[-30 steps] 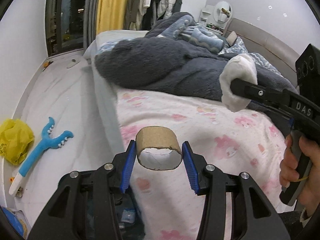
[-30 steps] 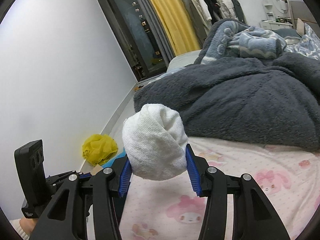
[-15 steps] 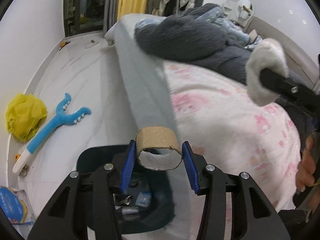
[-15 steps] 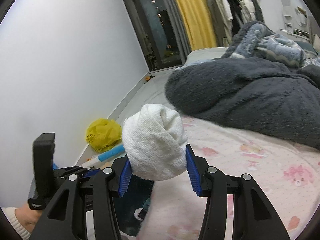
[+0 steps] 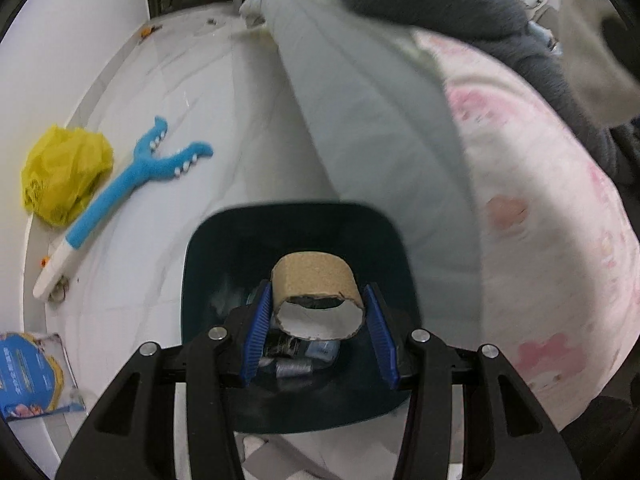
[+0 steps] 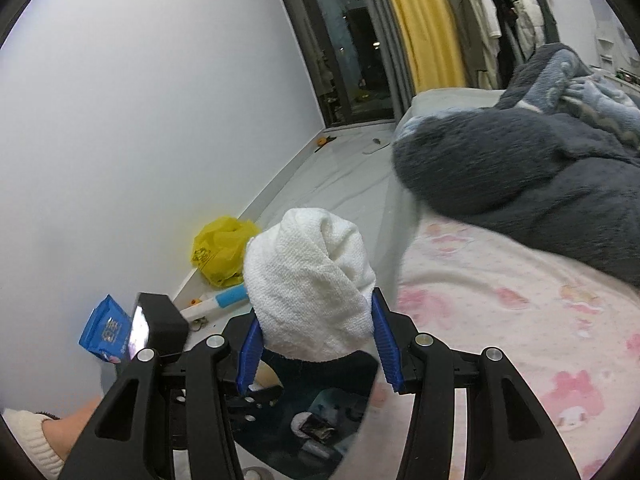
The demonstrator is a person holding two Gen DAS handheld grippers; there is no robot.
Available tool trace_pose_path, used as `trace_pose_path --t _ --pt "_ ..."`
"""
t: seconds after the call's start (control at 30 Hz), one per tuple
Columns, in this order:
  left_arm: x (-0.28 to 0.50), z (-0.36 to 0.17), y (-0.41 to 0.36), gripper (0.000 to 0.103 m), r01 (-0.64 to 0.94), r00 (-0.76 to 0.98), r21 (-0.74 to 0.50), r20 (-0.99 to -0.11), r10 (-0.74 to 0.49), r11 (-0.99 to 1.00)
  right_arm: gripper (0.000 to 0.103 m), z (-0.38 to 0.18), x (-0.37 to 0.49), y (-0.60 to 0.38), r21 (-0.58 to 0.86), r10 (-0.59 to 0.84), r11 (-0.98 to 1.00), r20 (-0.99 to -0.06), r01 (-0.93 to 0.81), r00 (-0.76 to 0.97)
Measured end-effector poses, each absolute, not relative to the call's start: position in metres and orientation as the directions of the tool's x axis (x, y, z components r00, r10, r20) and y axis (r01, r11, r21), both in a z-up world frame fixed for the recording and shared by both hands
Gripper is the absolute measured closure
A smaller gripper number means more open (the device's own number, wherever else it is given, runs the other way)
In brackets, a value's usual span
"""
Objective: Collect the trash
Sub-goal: 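Carry the tape roll and tissue over the teal bin with both tools, then open the left tool to drop the tape roll while the right tool releases the tissue into the bin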
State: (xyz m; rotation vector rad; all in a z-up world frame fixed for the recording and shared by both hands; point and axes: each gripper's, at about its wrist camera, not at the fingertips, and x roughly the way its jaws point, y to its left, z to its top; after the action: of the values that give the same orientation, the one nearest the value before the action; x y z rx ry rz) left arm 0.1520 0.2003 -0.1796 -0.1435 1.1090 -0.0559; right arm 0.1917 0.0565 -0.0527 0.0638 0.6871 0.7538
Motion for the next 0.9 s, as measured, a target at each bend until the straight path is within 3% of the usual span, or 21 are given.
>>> trace_pose_path --t 0.3,0.33,0.4,0.57,0.9 --pt "0.139 -0.219 0.227 0.052 -0.076 0.307 -0.182 -0.94 -0.151 0.98 0.053 -0.068 0.185 0.098 0.273 0.649 0.718 -0.595 -0.641 0.474" --pt "0.138 -0.22 0.23 0.049 -0.081 0.301 -0.186 -0.941 -0.154 0.979 0.053 -0.07 0.187 0.102 0.272 0.646 0.718 -0.602 -0.64 0.469" --pt "0.136 -0.222 0.234 0.031 -0.085 0.286 -0.19 -0.945 -0.159 0.978 0.053 -0.075 0.19 0.108 0.271 0.639 0.72 -0.618 -0.639 0.458" --pt "0.131 -0.221 0.249 0.022 -0.105 0.282 -0.199 -0.945 -0.163 0.974 0.053 -0.093 0.195 0.124 0.271 0.615 0.727 -0.666 -0.631 0.423" --pt "0.125 -0.192 0.28 0.021 -0.143 0.388 -0.21 -0.911 -0.141 0.967 0.053 -0.138 0.2 0.152 0.271 0.548 0.742 -0.773 -0.614 0.321"
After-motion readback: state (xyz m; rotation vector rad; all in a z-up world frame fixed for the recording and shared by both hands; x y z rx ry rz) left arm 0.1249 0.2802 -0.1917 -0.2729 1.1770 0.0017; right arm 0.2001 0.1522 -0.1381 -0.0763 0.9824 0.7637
